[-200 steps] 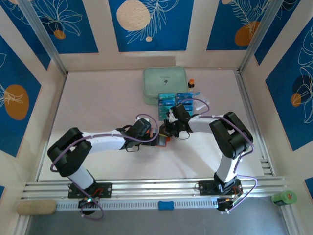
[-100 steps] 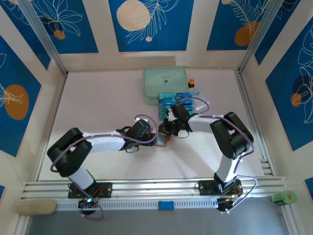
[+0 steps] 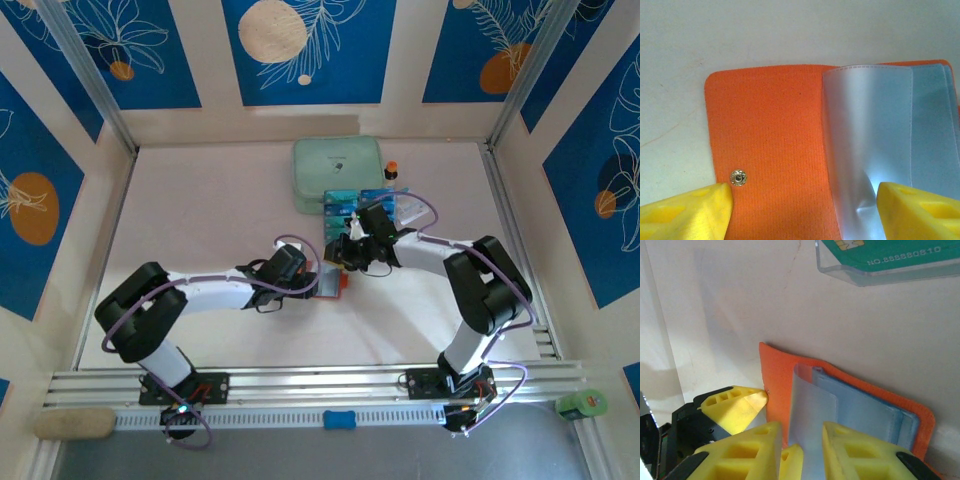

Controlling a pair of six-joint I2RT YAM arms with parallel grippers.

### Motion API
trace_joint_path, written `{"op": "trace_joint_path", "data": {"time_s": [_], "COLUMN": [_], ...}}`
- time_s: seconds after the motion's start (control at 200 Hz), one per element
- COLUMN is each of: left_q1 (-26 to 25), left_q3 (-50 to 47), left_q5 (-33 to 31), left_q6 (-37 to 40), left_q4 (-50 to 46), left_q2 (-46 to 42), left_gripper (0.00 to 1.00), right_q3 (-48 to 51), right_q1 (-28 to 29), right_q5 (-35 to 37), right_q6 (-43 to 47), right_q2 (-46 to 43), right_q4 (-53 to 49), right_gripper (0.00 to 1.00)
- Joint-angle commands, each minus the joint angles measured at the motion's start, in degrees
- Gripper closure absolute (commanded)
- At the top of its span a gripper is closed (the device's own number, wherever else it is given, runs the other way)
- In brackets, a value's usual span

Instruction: Put the credit cards into the card holder

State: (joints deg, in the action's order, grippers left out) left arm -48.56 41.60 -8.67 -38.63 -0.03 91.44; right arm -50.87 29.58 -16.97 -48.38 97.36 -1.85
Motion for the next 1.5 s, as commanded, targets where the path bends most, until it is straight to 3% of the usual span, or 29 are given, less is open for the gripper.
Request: {"op": "trace_joint_path", "data": {"time_s": [0.0, 0.445, 1.095, 1.345, 1.495], "left_q1": [-0.4, -0.4, -0.4, -0.3, -0.2], "left_q3": [-1.7, -1.9, -1.9, -1.9, -3.3], "left_q5": [2.8, 2.9, 2.9, 1.0, -1.0], "left_q6": [-0.7, -0.8, -1.0, -1.8, -2.5], "left_q4": [-1.2, -1.1, -1.1, -3.0, -3.8], "left_q2": [0.2, 0.1, -2.4, -10.8, -16.4], "left_gripper": [0.24, 0.25, 0.23, 0.10, 0.08], "right_q3": [0.5, -0.1, -3.2, -4.0, -5.1], "right_q1": [0.0, 0.5, 1.8, 3.3, 4.7], "right_q5": [-1.0, -1.6, -6.0, -6.7, -6.4], "right_q6": [-0.8, -1.7, -1.4, -3.9, -5.4], "right_q2": [1.9, 5.6, 5.1, 2.4, 2.6], "right_q4": [0.8, 2.3, 2.0, 1.7, 1.8], "right_gripper": [0.70, 0.66, 0.69, 0.55, 0.49]}}
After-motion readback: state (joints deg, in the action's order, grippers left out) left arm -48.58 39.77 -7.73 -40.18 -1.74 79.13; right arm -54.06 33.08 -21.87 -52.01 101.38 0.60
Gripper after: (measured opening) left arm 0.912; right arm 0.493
